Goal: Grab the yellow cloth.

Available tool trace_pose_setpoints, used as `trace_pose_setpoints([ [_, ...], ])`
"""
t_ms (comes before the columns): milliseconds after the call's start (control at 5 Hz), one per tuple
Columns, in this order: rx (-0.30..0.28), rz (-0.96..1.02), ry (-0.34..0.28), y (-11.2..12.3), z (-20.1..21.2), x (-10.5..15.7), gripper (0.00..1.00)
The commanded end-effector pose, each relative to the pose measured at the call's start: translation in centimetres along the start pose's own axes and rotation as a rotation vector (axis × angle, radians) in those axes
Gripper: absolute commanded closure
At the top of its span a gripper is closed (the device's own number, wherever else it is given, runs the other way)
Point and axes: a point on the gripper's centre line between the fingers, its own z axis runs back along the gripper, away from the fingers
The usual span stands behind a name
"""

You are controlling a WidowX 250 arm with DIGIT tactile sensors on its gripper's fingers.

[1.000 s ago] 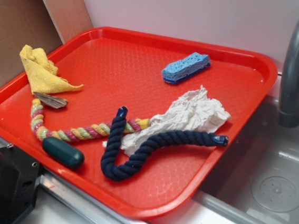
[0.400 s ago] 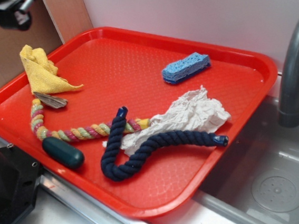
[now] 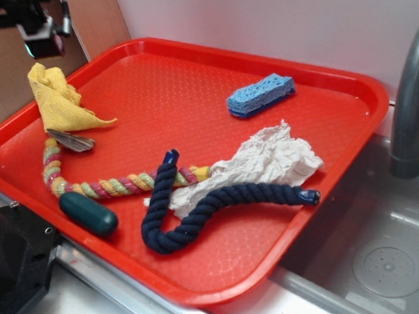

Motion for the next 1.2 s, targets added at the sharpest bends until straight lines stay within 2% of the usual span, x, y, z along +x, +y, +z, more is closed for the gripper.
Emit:
trace_pose_setpoints([
  [0, -0.087, -0.043, 0.016, -0.7, -2.1, 1.1, 0.0],
  [200, -0.087, -0.043, 0.016, -0.7, -2.1, 1.1, 0.0],
  [400, -0.056, 0.076, 0.011, -0.7, -4.3, 1.3, 0.0],
  [600, -0.019, 0.167, 0.001, 0.9, -5.3, 2.6, 0.0],
  [800, -0.024, 0.188, 0.01, 1.2, -6.7, 4.0, 0.0],
  [1000, -0.022, 0.142, 0.035, 0.6, -8.2, 4.1, 0.0],
])
